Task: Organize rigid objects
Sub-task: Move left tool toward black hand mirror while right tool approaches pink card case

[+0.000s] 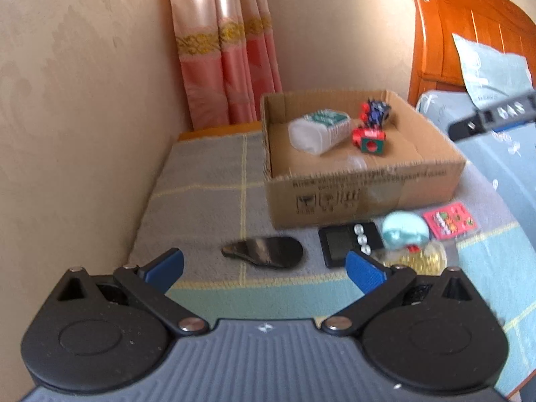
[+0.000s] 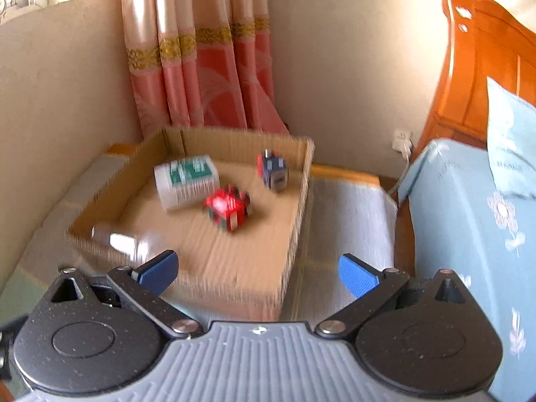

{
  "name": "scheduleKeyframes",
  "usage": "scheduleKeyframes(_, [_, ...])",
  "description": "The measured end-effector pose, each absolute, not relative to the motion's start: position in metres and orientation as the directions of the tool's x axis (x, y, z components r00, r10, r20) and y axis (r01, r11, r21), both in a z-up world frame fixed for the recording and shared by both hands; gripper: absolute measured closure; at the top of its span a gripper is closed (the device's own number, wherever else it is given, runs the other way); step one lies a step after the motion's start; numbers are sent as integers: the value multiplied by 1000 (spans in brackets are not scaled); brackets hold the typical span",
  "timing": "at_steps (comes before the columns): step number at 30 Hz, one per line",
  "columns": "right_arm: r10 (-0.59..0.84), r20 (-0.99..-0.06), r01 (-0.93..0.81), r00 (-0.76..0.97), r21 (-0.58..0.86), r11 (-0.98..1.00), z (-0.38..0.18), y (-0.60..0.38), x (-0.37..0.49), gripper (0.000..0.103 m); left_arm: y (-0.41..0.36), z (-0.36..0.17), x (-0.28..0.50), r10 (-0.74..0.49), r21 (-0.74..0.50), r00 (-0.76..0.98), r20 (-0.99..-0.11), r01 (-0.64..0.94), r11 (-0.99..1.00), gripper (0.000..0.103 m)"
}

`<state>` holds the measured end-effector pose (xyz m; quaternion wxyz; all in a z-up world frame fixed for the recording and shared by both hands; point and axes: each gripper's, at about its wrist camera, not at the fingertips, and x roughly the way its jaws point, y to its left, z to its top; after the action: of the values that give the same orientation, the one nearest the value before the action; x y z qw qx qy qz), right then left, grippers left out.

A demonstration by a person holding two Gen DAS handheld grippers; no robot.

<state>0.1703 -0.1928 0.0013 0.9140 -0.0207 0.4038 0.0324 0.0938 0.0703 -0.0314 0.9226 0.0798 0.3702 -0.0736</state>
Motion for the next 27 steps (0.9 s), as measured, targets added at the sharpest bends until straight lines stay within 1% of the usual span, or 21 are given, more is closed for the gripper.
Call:
scheduleKeyframes(4, [61, -771, -72, 634, 20, 997, -24, -201, 137, 0, 74, -47, 90, -69, 97, 687, -724, 200, 975, 1])
scheduleKeyframes(7, [54, -802, -85, 595, 4, 996, -44, -206, 115, 0, 80, -57, 86, -65, 87, 668, -741, 192, 977, 1])
scheduleKeyframes(11, [45, -804, -66, 592, 6, 998, -63, -212, 99, 0, 86, -69, 87, -58, 73, 645, -762, 175, 982, 1])
scheduleKeyframes(13, [27, -810, -46, 586, 0, 999, -69, -213, 101, 0, 88, -73, 88, -58, 67, 636, -770, 170, 983, 1])
scheduleKeyframes(19, [43, -806, -19, 590, 39, 999, -82, -213, 126, 0, 87, -78, 93, -62, 62, 628, -776, 173, 983, 1])
scheduleKeyframes(24, [29, -818, -49, 574, 1, 999, -93, -200, 144, 0, 87, -82, 102, -60, 55, 615, -787, 166, 985, 1])
scheduleKeyframes(27, [43, -819, -60, 572, 10, 998, -97, -196, 147, 0, 87, -84, 108, -57, 58, 609, -791, 166, 984, 1])
